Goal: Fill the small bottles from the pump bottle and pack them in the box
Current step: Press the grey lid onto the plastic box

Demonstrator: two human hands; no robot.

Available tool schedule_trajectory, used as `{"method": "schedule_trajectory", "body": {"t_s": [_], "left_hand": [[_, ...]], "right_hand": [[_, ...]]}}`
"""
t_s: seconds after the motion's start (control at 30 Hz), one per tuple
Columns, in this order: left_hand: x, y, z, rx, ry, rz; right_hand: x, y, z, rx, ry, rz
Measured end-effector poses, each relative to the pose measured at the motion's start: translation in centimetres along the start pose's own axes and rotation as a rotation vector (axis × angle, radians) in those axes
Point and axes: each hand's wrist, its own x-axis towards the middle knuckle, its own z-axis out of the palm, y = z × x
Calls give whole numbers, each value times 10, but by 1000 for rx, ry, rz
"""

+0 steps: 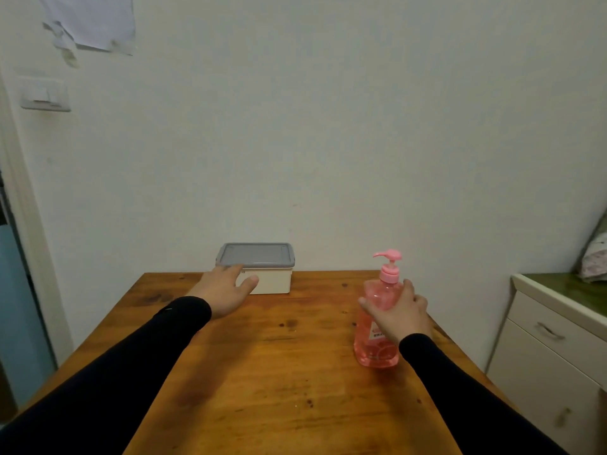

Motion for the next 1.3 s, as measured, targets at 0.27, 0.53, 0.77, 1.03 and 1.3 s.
{"method": "schedule_trajectory", "body": {"t_s": [0.27, 0.53, 0.77, 1.03, 1.3], "left_hand": [[16, -7, 12, 19, -22, -24], [53, -19, 18, 58, -36, -51], [92, -36, 25, 68, -29, -43], [150, -59, 38, 144, 42, -24], [195, -78, 45, 184, 73, 2]], "right_hand": [[12, 10, 16, 56, 99, -92], [44, -15, 36, 104, 132, -181], [92, -56, 72, 130, 111, -227], [156, -90, 130, 205, 115, -237], [200, -104, 180, 194, 121, -248]]}}
